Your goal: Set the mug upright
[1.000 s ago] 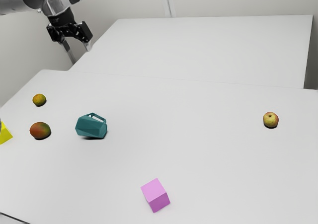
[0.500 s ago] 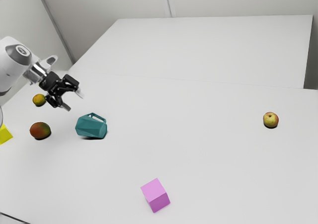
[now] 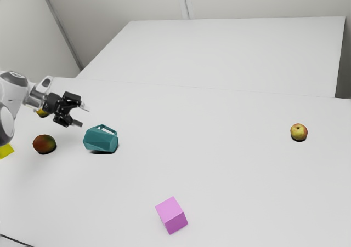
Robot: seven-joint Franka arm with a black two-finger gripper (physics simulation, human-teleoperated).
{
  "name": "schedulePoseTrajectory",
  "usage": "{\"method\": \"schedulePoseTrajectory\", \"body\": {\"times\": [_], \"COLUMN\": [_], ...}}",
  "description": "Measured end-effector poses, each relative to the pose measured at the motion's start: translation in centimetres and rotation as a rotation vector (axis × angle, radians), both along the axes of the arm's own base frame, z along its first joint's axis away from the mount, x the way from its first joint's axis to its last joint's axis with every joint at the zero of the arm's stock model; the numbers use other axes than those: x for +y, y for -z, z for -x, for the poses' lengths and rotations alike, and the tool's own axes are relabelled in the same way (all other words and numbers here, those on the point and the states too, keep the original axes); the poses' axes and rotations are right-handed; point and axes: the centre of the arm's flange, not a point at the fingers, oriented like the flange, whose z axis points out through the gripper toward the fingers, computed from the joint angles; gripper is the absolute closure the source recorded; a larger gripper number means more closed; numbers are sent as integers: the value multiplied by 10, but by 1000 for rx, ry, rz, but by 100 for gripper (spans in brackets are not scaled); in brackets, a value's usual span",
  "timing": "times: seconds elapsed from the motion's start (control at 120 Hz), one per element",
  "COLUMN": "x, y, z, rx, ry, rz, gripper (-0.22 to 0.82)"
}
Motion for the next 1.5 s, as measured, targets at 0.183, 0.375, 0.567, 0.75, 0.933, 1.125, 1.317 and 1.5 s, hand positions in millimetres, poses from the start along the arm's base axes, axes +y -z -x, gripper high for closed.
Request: {"method": "schedulePoseTrajectory", "body": {"times": [0.183, 0.375, 0.567, 0.75, 0.933, 1.125, 1.317, 1.5], "x": [-12, -29, -45, -49, -48, -48, -60, -122], "y": [33, 45, 45, 47, 43, 27, -24, -155], "z": [25, 31, 25, 27, 26, 24, 8, -51], "rx": [-28, -96, -189, -237, -271, -307, -373, -365], "ry": [83, 145, 161, 157, 167, 184, 266, 653], "rz": [89, 143, 183, 185, 171, 148, 74, -349], "gripper": [0, 0, 6, 51, 69, 75, 78, 78]}}
